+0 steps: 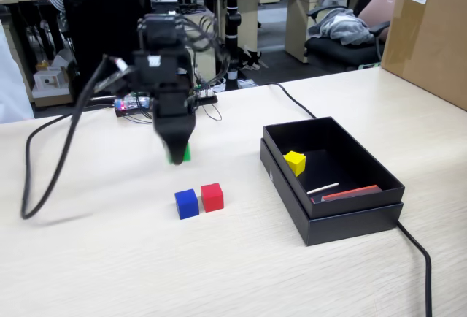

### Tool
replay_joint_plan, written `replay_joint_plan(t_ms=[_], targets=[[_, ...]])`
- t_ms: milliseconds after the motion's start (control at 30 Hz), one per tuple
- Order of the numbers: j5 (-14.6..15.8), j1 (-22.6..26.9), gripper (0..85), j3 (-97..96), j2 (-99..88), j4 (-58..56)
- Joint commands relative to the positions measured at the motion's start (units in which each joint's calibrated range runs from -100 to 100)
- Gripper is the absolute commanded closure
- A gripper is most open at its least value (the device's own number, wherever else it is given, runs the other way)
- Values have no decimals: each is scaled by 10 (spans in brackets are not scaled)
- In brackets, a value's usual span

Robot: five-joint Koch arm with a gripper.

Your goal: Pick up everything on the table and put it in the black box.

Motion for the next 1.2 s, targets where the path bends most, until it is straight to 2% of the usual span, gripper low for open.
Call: replay_joint_plan(t_ms=[0, 167, 267, 333, 367, 500, 767, 1000, 1133, 1167], targets=[[44, 77, 817, 2, -125, 3], [88, 163, 815, 26, -72, 3], [103, 189, 815, 58, 10, 3], [106, 194, 815, 80, 57, 3], [114, 197, 815, 126, 148, 1], [120, 200, 814, 148, 201, -3], [133, 207, 811, 175, 274, -9], [147, 229, 811, 170, 264, -15], [149, 229, 716, 158, 282, -29], [149, 227, 713, 157, 283, -33]])
